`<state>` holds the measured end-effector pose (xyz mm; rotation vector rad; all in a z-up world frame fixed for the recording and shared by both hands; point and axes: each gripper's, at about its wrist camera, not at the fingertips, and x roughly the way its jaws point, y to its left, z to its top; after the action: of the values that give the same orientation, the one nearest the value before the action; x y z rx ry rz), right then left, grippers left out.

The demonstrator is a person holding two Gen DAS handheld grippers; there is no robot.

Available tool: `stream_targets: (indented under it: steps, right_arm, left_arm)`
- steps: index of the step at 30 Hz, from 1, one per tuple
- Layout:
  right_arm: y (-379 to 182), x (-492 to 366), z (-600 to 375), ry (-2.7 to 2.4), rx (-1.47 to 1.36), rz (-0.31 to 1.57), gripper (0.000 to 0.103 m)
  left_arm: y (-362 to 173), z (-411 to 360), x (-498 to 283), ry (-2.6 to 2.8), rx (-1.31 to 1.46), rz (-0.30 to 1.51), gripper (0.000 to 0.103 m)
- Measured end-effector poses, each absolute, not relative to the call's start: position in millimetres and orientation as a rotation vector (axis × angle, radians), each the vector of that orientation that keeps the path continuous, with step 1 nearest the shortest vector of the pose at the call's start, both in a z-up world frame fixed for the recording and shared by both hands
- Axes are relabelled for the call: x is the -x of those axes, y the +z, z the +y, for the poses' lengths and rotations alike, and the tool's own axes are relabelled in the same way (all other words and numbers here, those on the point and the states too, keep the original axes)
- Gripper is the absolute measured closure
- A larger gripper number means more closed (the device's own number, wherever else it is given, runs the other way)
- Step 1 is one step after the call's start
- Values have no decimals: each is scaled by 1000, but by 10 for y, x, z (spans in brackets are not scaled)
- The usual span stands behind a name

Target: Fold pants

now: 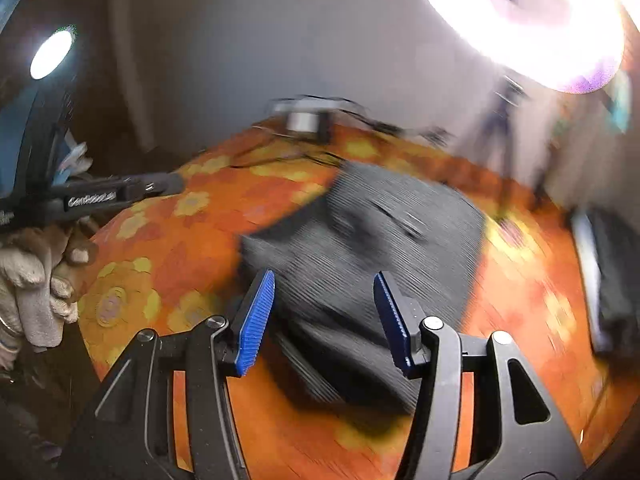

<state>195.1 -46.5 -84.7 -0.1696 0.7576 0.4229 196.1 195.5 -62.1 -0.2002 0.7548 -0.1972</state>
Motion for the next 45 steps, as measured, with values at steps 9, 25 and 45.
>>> stream_targets:
  steps: [9, 25, 45]
  right_arm:
    - [-1196, -1980, -1149, 341, 46, 861, 52]
    - [-921, -2618, -884, 445, 24, 852, 52]
    - [-1224, -3181, -385, 470, 25, 957, 52]
  left_arm:
    - [-743, 1156, -2105, -318, 98, 804, 73]
    - [-1152, 1190, -2123, -308, 65, 891, 60]
    - [-992, 1206, -1955, -339, 32, 809, 83]
